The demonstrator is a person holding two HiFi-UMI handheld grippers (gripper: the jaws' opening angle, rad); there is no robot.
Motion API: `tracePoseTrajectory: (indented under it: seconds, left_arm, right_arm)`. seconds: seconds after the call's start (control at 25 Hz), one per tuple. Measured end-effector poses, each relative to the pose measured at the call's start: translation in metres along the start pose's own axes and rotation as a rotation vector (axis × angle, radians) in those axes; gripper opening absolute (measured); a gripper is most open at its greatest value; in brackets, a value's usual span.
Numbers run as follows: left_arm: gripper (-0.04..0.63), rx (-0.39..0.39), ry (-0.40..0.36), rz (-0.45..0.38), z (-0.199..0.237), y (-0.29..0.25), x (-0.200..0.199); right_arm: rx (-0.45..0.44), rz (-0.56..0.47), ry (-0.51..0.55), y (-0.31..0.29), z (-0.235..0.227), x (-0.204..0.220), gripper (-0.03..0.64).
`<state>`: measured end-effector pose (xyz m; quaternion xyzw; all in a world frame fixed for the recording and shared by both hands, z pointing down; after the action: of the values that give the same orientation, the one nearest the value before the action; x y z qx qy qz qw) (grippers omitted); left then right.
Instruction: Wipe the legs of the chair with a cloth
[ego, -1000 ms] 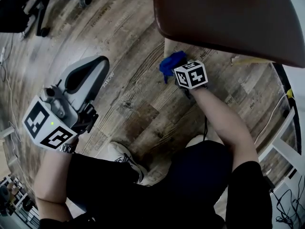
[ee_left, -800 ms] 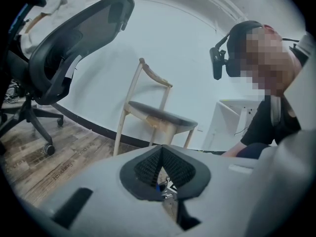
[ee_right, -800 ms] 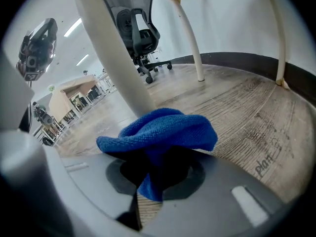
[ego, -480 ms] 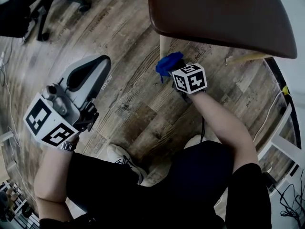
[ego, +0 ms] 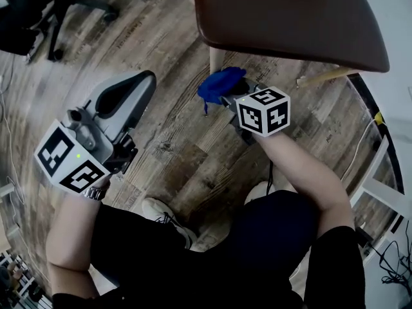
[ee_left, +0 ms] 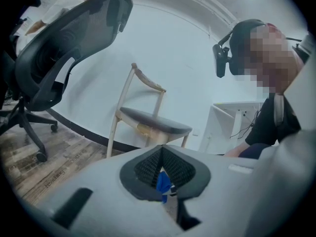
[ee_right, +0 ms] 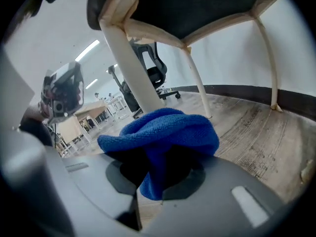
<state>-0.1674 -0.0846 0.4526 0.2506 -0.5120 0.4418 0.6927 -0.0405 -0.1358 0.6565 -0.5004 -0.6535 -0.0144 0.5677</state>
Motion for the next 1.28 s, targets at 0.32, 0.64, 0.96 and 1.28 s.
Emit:
tracePoseTrajectory:
  seconds: [0.32,0.64,0.96,1.28]
  left_arm:
    - [-0.001,0.027,-0.002,-0.006,0.0,-0.017,0.001]
    - [0.0,0.037,0.011,-0.005,-0.001,-0.031,0.005]
    - [0.0,0.032,0.021,-0.017,0.001,-0.042,0.004]
    - [0.0,0.026,0.038,0.0,0.009,-0.048,0.011]
  right_arm:
    - [-0.089,-0.178,-0.04,0.064,0.027,-0.078,0.066]
    - [-0.129,-0.313,-0.062,0.12,0.037,-0.127,0.066]
    - [0.004,-0.33,-0.1,0.174,-0.022,-0.127,0.066]
    - [0.279,-0.374,-0.107,0.24,-0.112,-0.13,0.066]
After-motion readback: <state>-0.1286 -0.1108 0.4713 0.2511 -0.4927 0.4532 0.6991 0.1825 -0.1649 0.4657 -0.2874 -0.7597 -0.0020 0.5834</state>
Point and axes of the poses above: the fingertips, and each gripper's own axes: y backward along the fingers, z to its left, x out of its underside, the point moved 3 cm from there along y, backward along the fingers, and after that the axes turned 11 degrees about x, right-handed, at the moved point
